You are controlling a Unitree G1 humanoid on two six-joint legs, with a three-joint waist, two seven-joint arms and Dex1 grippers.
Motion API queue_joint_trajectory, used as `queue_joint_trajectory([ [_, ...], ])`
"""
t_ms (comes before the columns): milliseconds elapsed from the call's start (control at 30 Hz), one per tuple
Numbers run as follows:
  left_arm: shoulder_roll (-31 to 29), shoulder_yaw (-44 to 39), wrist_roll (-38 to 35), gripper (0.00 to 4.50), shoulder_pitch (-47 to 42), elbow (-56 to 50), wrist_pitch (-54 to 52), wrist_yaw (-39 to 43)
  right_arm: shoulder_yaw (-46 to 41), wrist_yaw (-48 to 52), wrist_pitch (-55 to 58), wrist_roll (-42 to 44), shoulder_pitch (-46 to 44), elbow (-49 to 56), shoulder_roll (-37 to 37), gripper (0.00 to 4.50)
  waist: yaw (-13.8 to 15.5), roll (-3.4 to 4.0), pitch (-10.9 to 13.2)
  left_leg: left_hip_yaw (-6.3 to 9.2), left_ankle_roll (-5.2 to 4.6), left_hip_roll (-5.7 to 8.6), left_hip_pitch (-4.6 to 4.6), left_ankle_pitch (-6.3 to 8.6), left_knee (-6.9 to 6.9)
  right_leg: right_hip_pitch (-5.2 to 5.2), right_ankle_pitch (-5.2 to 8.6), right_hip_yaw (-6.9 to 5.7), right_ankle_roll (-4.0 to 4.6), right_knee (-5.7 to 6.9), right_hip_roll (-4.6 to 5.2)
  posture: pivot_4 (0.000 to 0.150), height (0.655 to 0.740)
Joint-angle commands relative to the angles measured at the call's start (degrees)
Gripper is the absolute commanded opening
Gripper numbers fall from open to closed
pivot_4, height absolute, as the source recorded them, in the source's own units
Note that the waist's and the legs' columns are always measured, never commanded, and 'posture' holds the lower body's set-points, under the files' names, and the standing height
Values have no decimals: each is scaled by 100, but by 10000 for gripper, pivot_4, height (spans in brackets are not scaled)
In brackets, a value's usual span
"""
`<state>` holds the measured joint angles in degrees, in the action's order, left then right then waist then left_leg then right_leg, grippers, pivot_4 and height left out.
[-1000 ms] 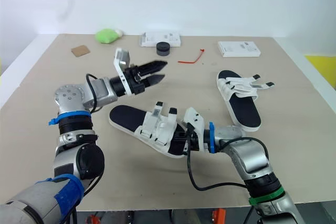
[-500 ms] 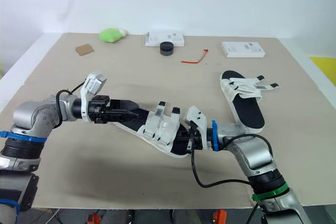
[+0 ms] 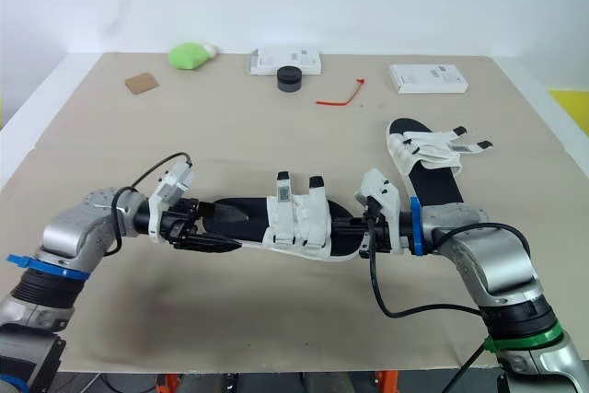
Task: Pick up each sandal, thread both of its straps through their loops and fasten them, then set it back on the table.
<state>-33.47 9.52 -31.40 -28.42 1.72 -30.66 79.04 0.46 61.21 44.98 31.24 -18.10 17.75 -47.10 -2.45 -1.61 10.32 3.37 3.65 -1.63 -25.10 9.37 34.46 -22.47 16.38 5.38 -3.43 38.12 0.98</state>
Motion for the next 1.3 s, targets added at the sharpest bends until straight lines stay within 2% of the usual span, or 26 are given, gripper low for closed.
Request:
queue_joint_trajectory([
  [33, 103, 115, 293, 35260, 48, -134, 479, -63, -652, 92, -140, 78, 252, 40, -419, 0, 21, -1, 1, 2, 0, 5, 1, 0, 5, 6, 1, -6, -2, 0, 6, 1500, 7400],
  [333, 424, 575, 949, 35260, -122, 319, 1254, 27, -1813, 181, -74, 491, 860, 133, -878, 0, -2, 1, 0, 0, -11, -1, 8, -11, 17, 12, -3, -1, -39, 2, -2, 1500, 7400],
  [567, 678, 776, 1295, 35260, -387, 837, 1605, 70, -2554, -90, 214, 1023, 1496, 910, -774, 0, -3, 5, -2, 0, -15, 1, 8, -13, 24, 18, -7, 2, -45, 3, -2, 1500, 7400],
  [700, 899, 823, 1318, 35260, -568, 975, 1454, -2, -3354, -489, 412, 1558, 2067, 1582, -440, 0, 50, 5, -3, 3, -17, 3, 8, -15, 37, 27, -12, -1, -53, 3, -1, 1500, 7400],
  [800, 971, 851, 1372, 26383, -641, 1073, 1440, -27, -3678, -809, 512, 1943, 2283, 1930, -243, 0, 66, 7, -3, 2, -17, 4, 6, -15, 47, 29, -18, 3, -62, 3, -1, 1500, 7400],
  [933, 1179, 856, 1470, 10402, -789, 1276, 1394, -186, -3698, -1192, 496, 2131, 2415, 2112, -125, 0, 67, 7, -3, 1, -29, 4, 7, -24, 56, 35, -33, 5, -69, 2, -1, 1500, 7400],
  [967, 1203, 859, 1480, 5275, -808, 1295, 1398, -189, -3652, -1258, 476, 2138, 2419, 2108, -117, 0, 68, 7, -3, 0, -31, 4, 7, -26, 56, 34, -36, 5, -69, 2, -1, 1500, 7400],
  [1033, 1224, 860, 1493, 327, -823, 1318, 1421, -158, -3560, -1353, 446, 2145, 2404, 2091, -117, 0, 67, 7, -3, -1, -39, 6, 8, -35, 57, 34, -45, 8, -71, 2, 0, 1500, 7400],
  [1233, 1214, 705, 1404, 327, -763, 1268, 1316, -268, -3366, -1499, 363, 2133, 2323, 1969, -156, 0, 67, 8, -4, -3, -52, 4, 9, -43, 57, 32, -54, 9, -70, 2, -2, 1500, 7400],
  [1300, 1254, 444, 1321, 327, -786, 1295, 1147, -651, -3330, -1513, 351, 2176, 2296, 1990, -168, 0, 67, 8, -4, -3, -52, 4, 8, -43, 57, 32, -54, 9, -71, 2, -2, 1500, 7400],
])
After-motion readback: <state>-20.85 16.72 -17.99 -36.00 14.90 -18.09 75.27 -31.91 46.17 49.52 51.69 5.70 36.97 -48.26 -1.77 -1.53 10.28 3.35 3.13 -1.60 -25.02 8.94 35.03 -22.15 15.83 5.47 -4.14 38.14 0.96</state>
